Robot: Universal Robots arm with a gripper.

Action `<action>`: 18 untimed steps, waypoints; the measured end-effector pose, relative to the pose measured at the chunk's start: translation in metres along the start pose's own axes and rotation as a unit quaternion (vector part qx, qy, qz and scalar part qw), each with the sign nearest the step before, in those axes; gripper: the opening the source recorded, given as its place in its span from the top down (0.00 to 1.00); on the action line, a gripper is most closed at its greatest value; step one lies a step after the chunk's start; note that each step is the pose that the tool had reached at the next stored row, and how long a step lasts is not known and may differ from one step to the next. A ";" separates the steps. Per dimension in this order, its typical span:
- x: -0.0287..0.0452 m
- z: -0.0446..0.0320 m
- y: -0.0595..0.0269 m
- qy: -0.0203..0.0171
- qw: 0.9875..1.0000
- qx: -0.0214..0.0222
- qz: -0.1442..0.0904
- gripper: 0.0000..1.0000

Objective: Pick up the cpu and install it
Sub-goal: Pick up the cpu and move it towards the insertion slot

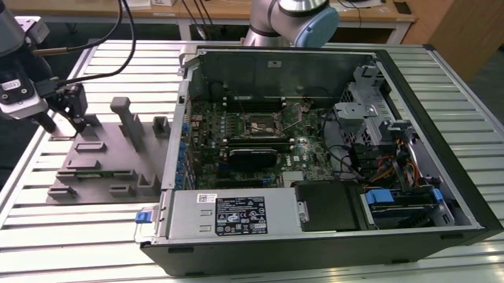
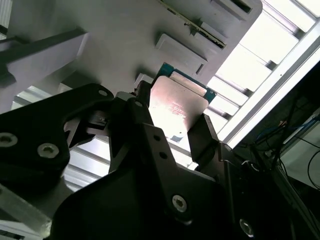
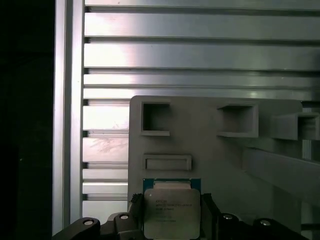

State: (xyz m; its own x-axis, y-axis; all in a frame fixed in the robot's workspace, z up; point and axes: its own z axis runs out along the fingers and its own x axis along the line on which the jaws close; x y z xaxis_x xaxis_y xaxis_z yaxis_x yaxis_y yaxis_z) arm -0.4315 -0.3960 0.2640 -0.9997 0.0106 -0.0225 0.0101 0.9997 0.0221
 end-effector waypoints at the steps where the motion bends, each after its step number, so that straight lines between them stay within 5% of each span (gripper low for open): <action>1: 0.0000 -0.0017 0.0001 0.000 1.000 0.000 0.000 0.46; 18: -0.0007 -0.0281 0.0006 -0.004 1.000 0.000 0.000 0.46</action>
State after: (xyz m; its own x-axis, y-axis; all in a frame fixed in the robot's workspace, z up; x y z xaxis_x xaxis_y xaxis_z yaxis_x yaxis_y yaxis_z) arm -0.4315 -0.3960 0.2921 -0.9995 0.0106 -0.0297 0.0099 0.9997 0.0222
